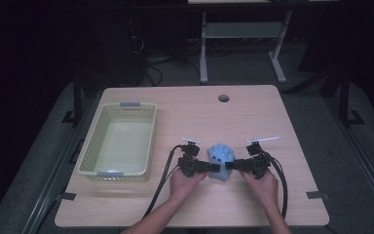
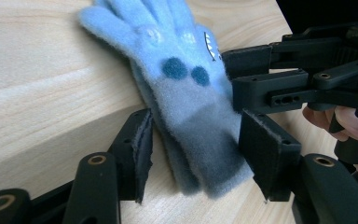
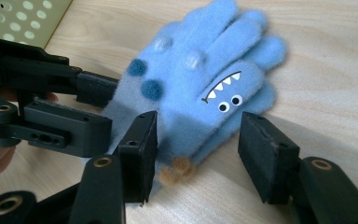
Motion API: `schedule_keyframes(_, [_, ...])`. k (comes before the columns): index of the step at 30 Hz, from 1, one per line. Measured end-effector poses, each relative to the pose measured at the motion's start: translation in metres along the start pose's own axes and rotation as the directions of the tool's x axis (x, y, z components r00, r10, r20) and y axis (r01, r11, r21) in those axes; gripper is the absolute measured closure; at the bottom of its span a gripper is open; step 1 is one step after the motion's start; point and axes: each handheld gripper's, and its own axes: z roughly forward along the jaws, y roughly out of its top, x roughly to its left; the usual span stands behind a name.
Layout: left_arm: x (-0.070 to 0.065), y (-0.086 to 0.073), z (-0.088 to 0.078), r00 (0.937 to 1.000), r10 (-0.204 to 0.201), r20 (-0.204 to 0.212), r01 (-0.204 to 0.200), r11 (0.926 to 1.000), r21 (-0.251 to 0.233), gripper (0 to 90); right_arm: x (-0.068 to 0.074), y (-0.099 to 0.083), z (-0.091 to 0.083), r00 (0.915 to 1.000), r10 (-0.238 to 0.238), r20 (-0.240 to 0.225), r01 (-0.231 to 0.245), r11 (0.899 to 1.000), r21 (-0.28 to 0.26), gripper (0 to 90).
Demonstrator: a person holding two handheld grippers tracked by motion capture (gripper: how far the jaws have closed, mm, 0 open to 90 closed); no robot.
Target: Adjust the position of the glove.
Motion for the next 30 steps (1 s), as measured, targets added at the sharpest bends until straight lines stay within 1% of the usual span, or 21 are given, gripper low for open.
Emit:
schedule_keyframes(2, [-0.0002, 0.0, 0.0001, 1.0, 0.009, -0.003, -0.009, 0.9999, 0.008, 45.6, 0.0008, -0.0002, 0.0002, 1.0, 0.007, -0.001, -0.007, 1.0, 0.002, 48.6])
schedule_keyframes(5, [-0.0008, -0.0001, 0.0011, 1.0, 0.002, -0.001, -0.002, 1.0, 0.003, 47.6, 0.0007, -0.0012, 0.0018, 0.9999, 0.011, -0.013, -0.011, 1.0, -0.008, 51.1])
schedule_keyframes(7, [-0.0006, 0.0002, 0.0013, 1.0, 0.001, -0.002, -0.001, 1.0, 0.004, 49.1, 0.0014, -0.0015, 0.0017, 0.9998, 0.017, -0.009, -0.017, 1.0, -0.01, 52.1])
schedule_keyframes(8, [-0.0007, 0.0002, 0.0013, 1.0, 0.003, -0.004, -0.003, 1.0, 0.004, 49.7, 0.0011, -0.0018, 0.0018, 0.9998, 0.019, -0.01, -0.019, 1.0, -0.013, 52.4])
schedule_keyframes(9, [-0.0009, 0.0004, 0.0012, 0.9998, 0.015, -0.011, -0.015, 0.9999, 0.009, 50.4, 0.0011, -0.002, 0.0018, 0.9997, 0.023, -0.012, -0.023, 1.0, -0.015, 52.7])
schedule_keyframes(13, [-0.0021, 0.0006, 0.0013, 0.9989, 0.038, -0.026, -0.038, 0.9991, 0.019, 52.0, -0.0005, -0.0029, 0.001, 0.9986, 0.049, -0.019, -0.05, 0.999, -0.016, 53.6])
schedule_keyframes(15, [-0.002, 0.0007, 0.0015, 0.999, 0.037, -0.024, -0.037, 0.9991, 0.02, 52.7, -0.0018, -0.0041, 0.0002, 0.9974, 0.068, -0.024, -0.069, 0.997, -0.019, 54.2])
schedule_keyframes(18, [-0.0019, 0.0007, 0.0016, 0.999, 0.037, -0.024, -0.037, 0.9991, 0.019, 53.4, -0.0035, -0.005, -0.0007, 0.9961, 0.082, -0.032, -0.083, 0.996, -0.022, 54.8])
schedule_keyframes(21, [-0.0022, 0.0005, 0.0018, 0.9987, 0.043, -0.027, -0.043, 0.9989, 0.018, 53.5, -0.0055, -0.0061, -0.002, 0.9939, 0.101, -0.042, -0.102, 0.995, -0.02, 54.8])
schedule_keyframes(22, [-0.0022, 0.0005, 0.0018, 0.9987, 0.043, -0.027, -0.043, 0.9989, 0.018, 53.5, -0.0055, -0.0066, -0.0028, 0.9918, 0.119, -0.047, -0.12, 0.993, -0.014, 54.8])
schedule_keyframes(23, [-0.0022, 0.0005, 0.0019, 0.9987, 0.043, -0.027, -0.042, 0.9989, 0.018, 53.6, -0.0067, -0.0073, -0.0026, 0.9924, 0.112, -0.05, -0.113, 0.993, -0.021, 54.8])
schedule_keyframes(24, [-0.0021, 0.0004, 0.002, 0.9988, 0.042, -0.025, -0.042, 0.999, 0.017, 53.7, -0.0068, -0.0075, -0.0026, 0.9912, 0.12, -0.055, -0.121, 0.992, -0.023, 54.9])
schedule_keyframes(28, [-0.0027, 0.0002, 0.0031, 0.9993, 0.032, -0.018, -0.032, 0.9994, 0.016, 54.8, -0.0074, -0.0077, -0.0002, 0.984, 0.156, -0.086, -0.158, 0.987, -0.02, 56.0])
schedule_keyframes(30, [-0.0026, 0.0003, 0.0037, 0.9994, 0.03, -0.015, -0.029, 0.9994, 0.016, 55.5, -0.0072, -0.0079, 0.002, 0.981, 0.164, -0.104, -0.167, 0.986, -0.023, 57.2])
